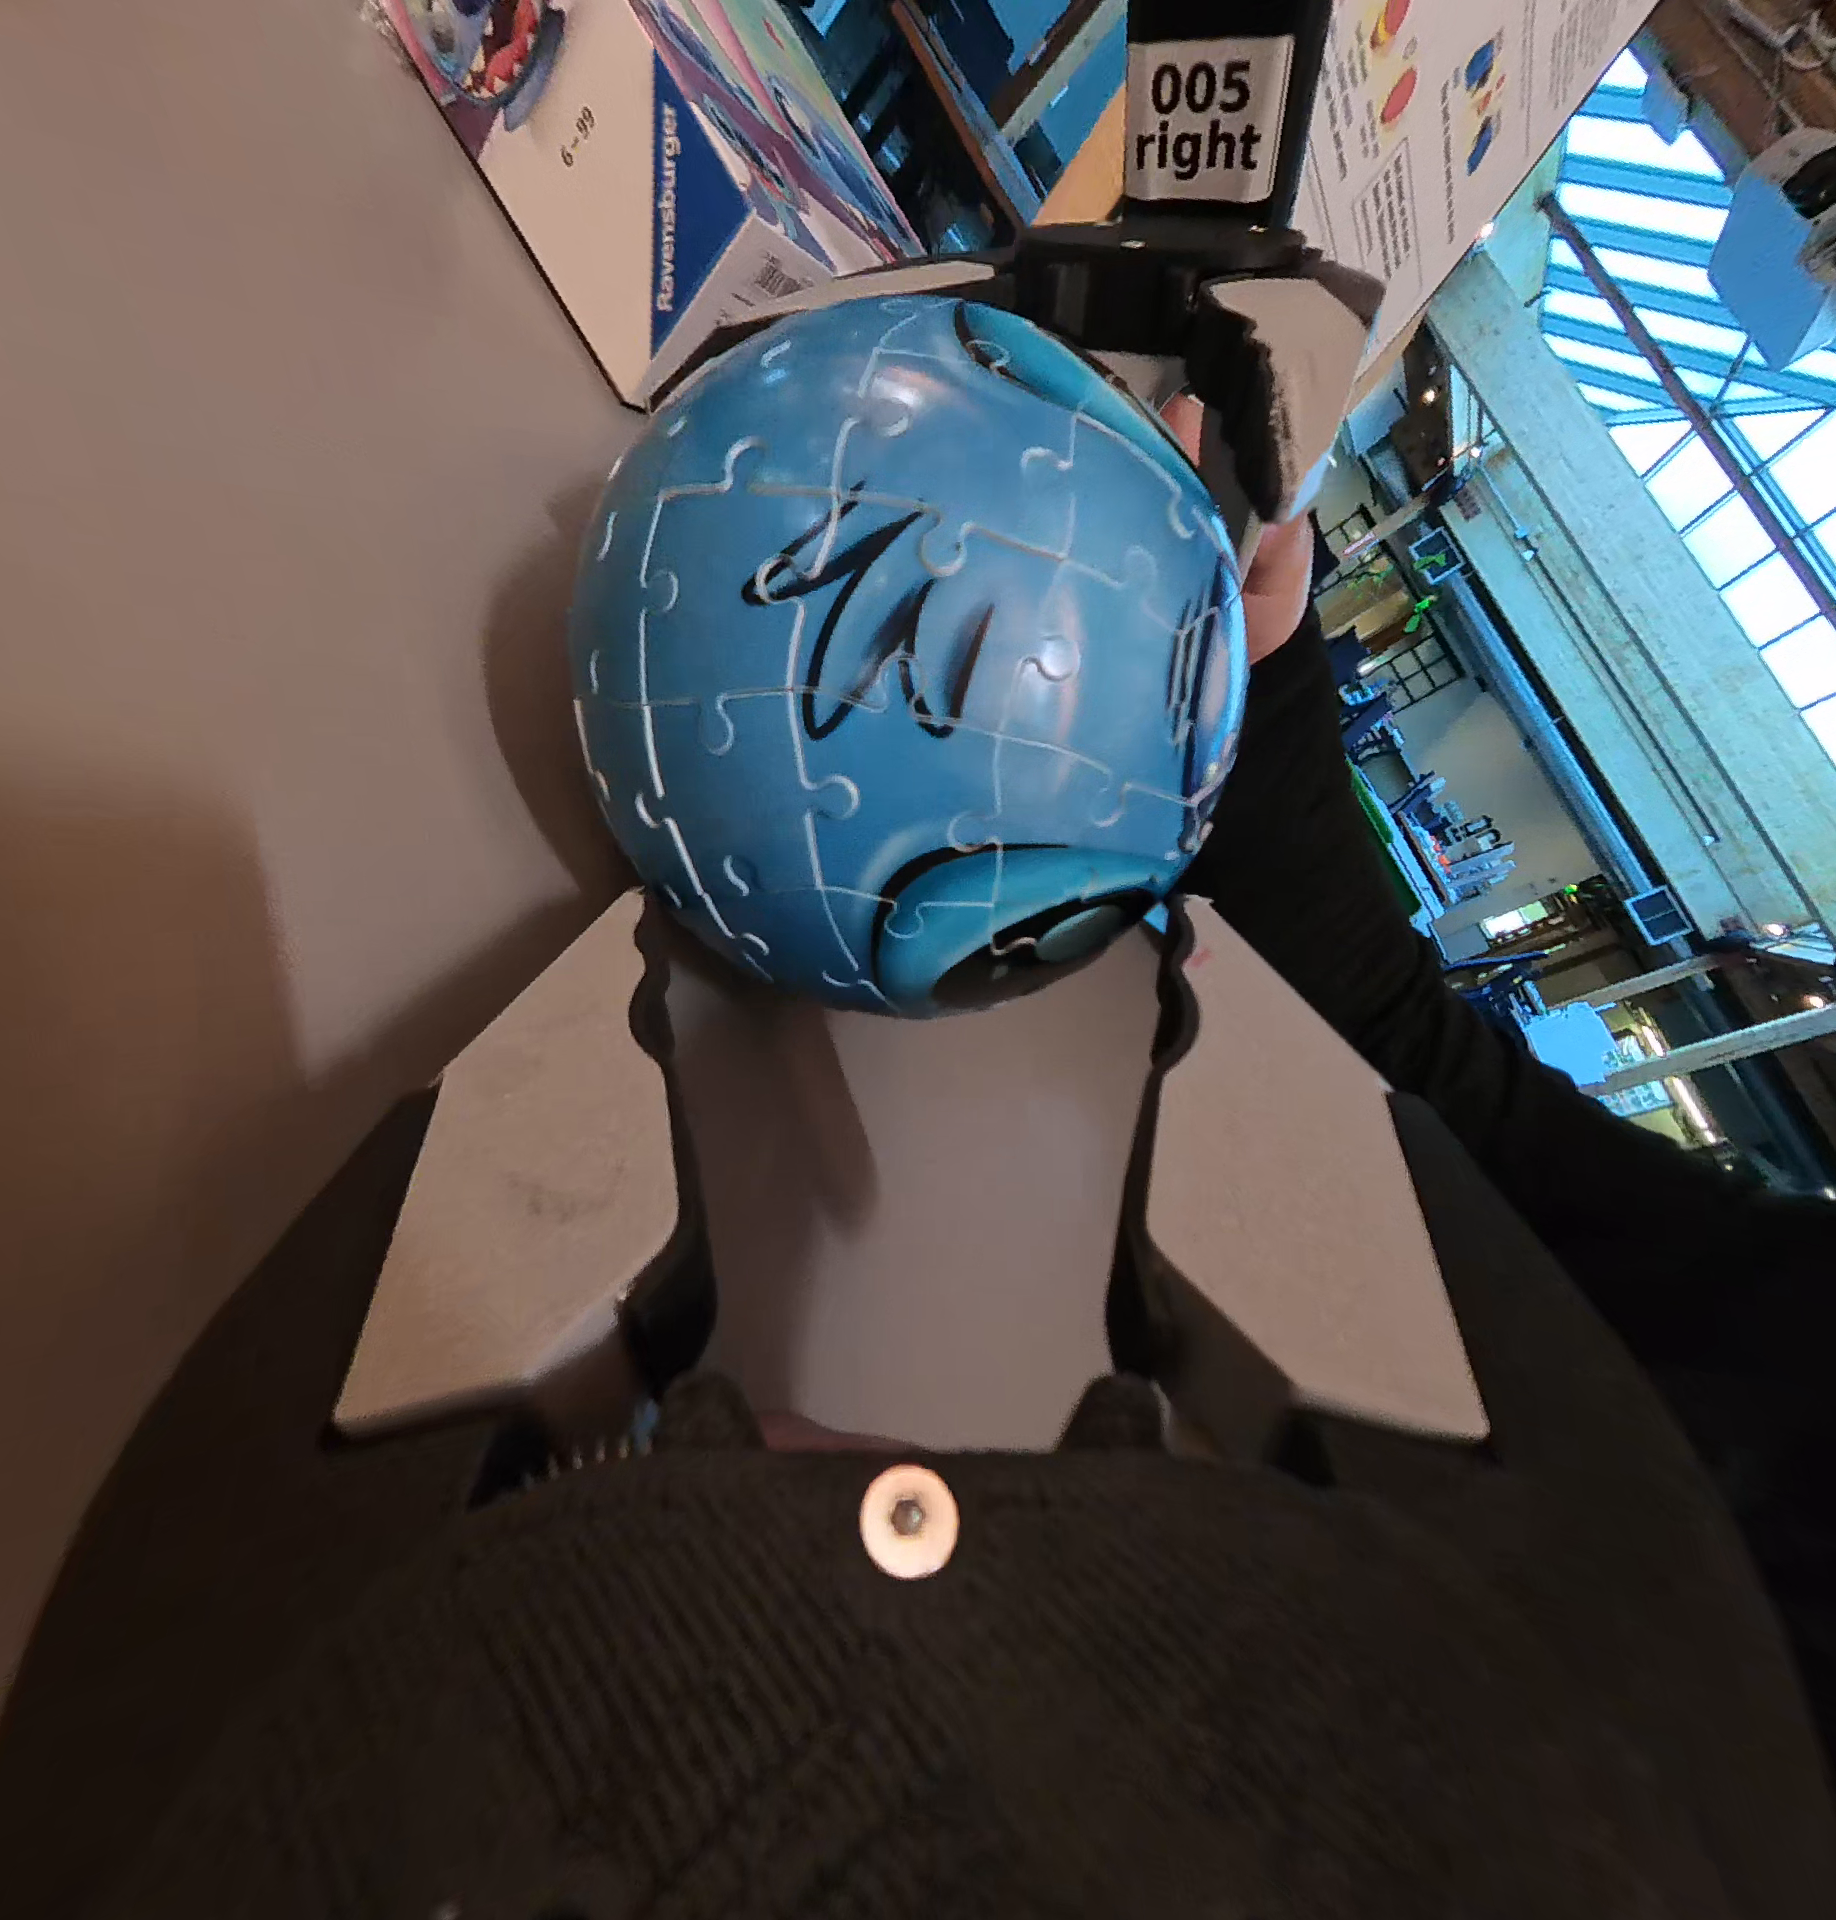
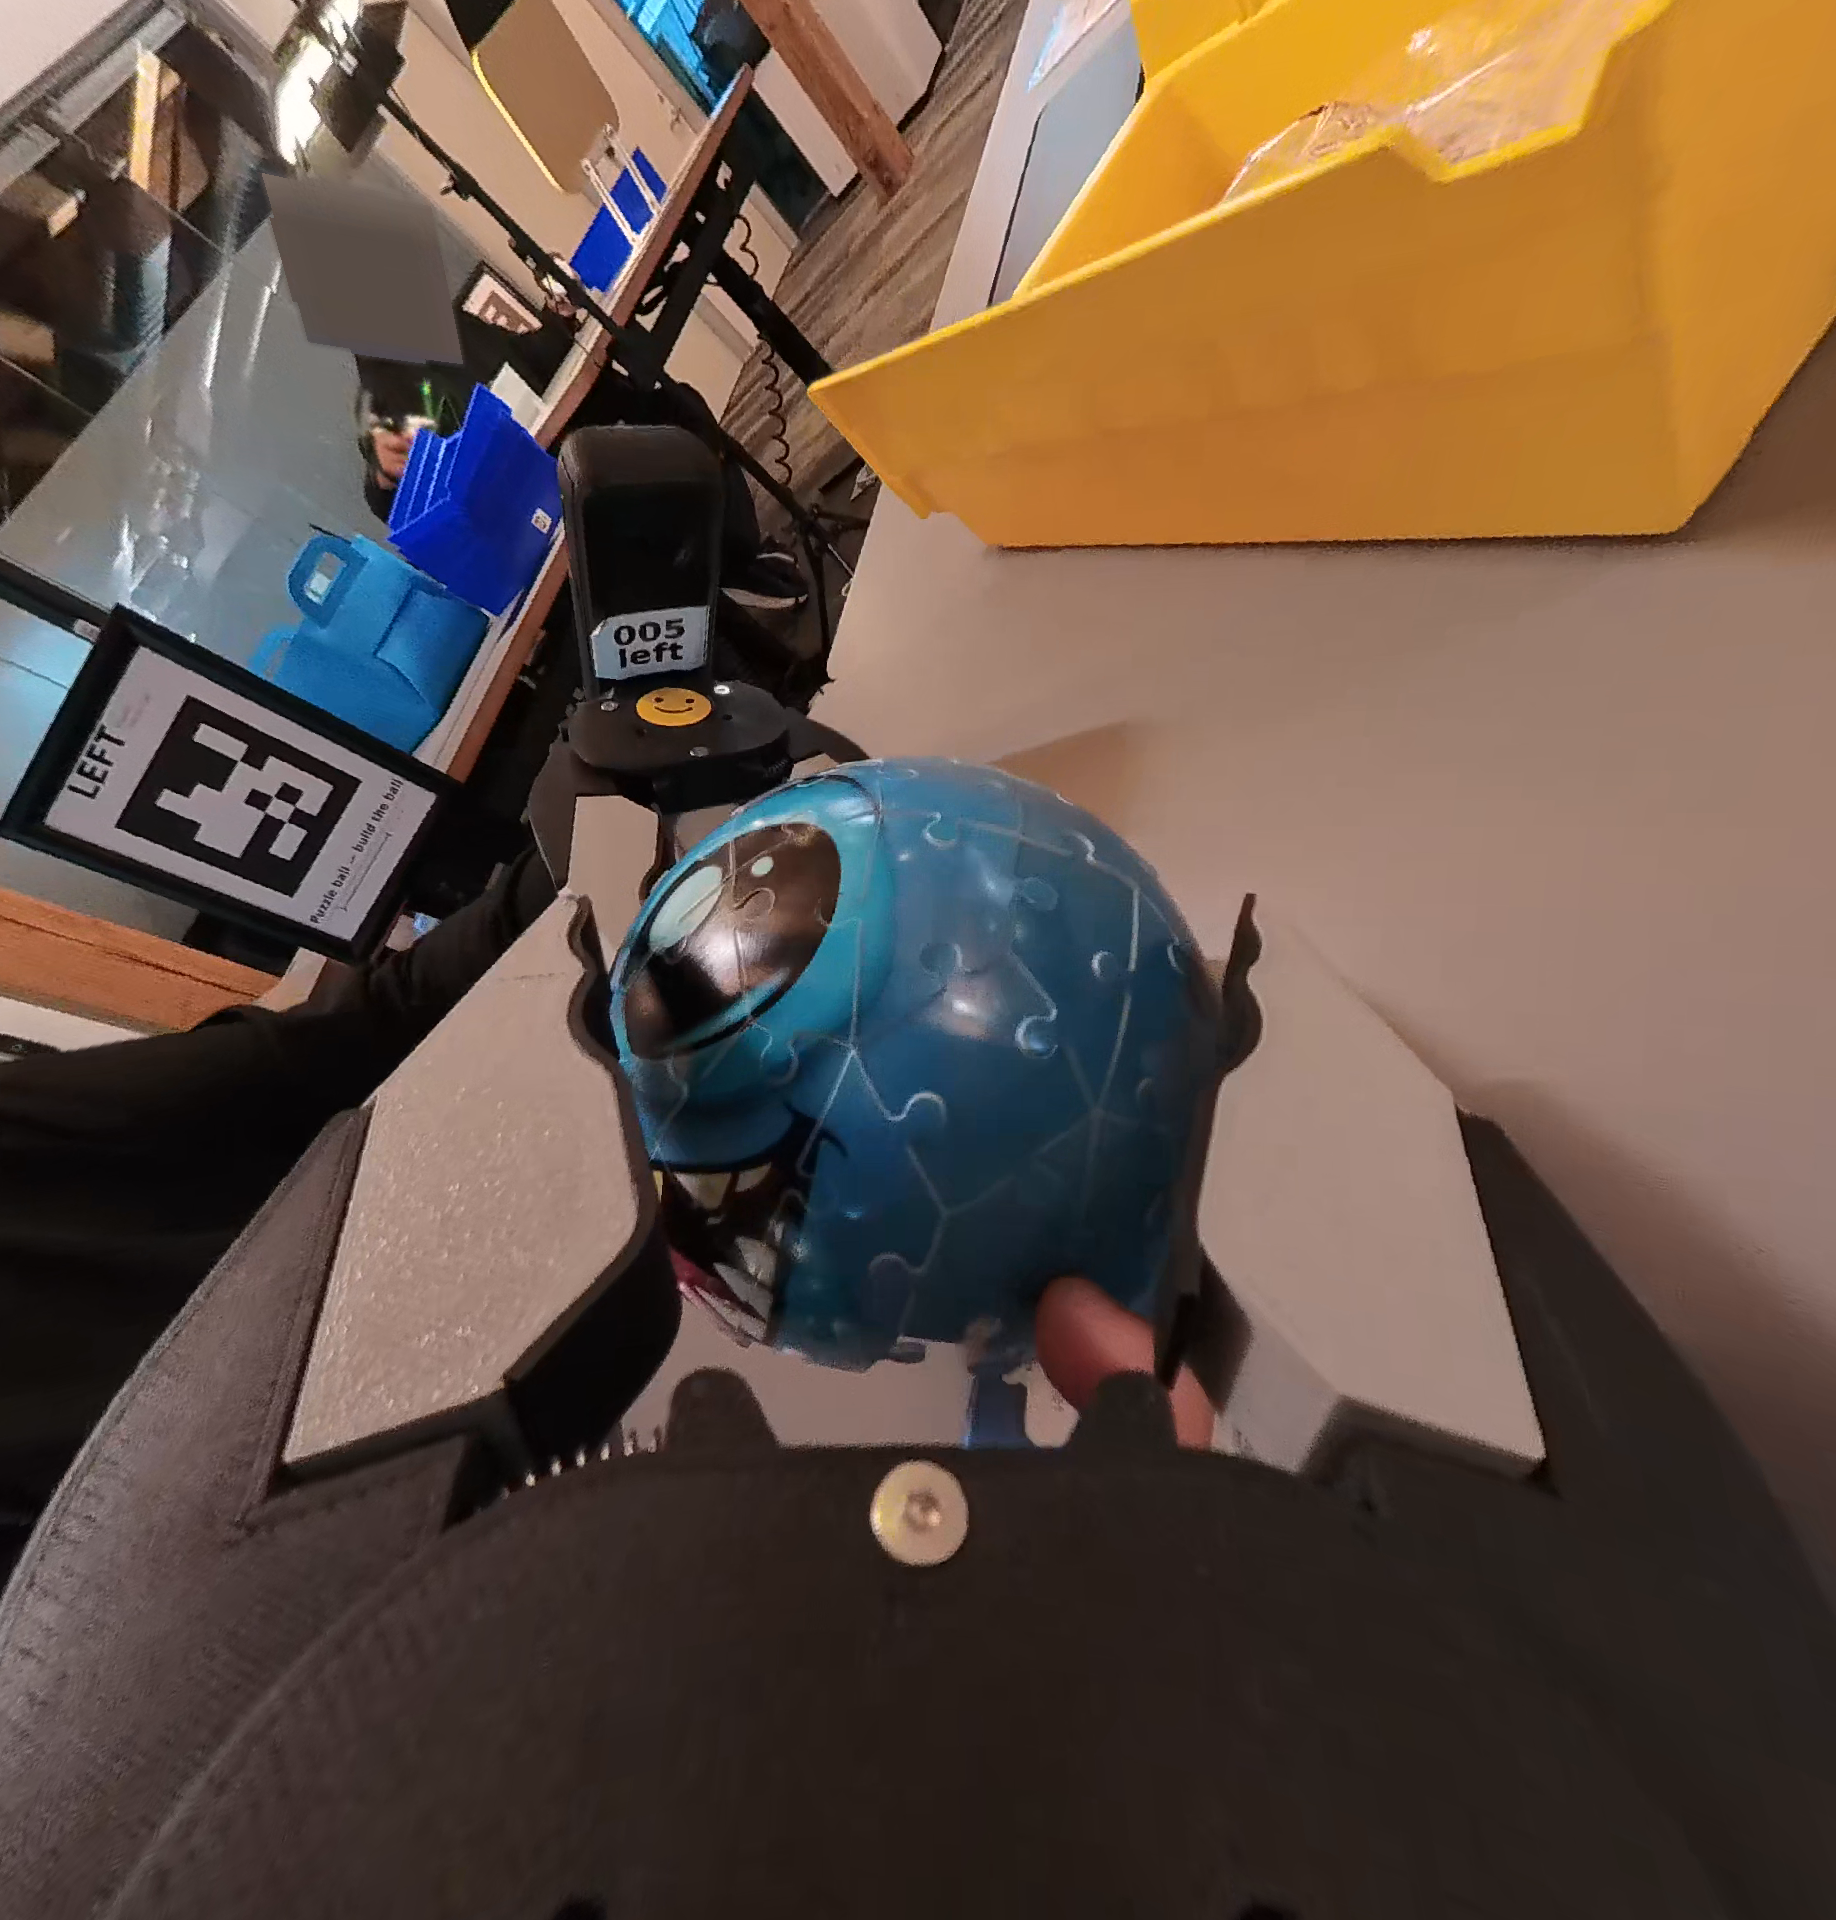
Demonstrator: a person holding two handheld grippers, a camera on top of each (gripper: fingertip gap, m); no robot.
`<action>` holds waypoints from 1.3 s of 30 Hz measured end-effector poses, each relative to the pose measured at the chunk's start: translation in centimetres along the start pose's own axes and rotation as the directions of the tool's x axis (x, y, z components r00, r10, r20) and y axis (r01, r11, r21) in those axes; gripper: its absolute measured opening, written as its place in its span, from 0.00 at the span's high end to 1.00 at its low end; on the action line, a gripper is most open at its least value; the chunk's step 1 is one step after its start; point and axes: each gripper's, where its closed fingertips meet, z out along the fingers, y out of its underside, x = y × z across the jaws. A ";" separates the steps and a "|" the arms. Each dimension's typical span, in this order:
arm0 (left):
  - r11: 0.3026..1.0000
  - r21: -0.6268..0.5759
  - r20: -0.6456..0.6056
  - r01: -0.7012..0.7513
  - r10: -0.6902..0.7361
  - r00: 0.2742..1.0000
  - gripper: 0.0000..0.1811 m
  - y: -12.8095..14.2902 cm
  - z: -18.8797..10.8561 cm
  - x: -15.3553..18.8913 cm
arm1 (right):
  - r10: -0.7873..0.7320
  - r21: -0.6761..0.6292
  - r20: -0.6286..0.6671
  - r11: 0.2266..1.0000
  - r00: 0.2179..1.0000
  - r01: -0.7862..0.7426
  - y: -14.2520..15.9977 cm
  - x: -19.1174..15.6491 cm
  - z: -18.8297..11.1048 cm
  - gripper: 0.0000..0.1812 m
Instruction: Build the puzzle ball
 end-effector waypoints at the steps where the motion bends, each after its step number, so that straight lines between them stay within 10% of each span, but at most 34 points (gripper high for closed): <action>1: 1.000 0.006 0.003 0.004 -0.004 1.000 0.49 0.0 -0.2 -0.1 | 0.005 -0.007 0.000 1.000 1.000 -0.005 0.0 0.0 0.3 0.36; 26: 0.949 0.004 0.167 -0.314 0.309 0.936 0.52 -5.9 -1.5 2.1 | 0.049 0.021 0.059 0.999 0.997 -0.050 0.6 0.1 0.6 0.36; 33: 0.889 -0.168 0.207 -0.426 0.455 0.866 0.59 -6.6 -0.6 2.2 | -0.029 0.100 0.080 0.995 0.996 0.021 -0.9 -1.8 -3.5 0.34; 39: 0.879 -0.192 0.216 -0.436 0.471 0.855 0.59 -6.9 -0.5 2.0 | -0.219 -0.025 -0.092 0.976 0.971 0.218 4.2 -1.1 -7.3 0.46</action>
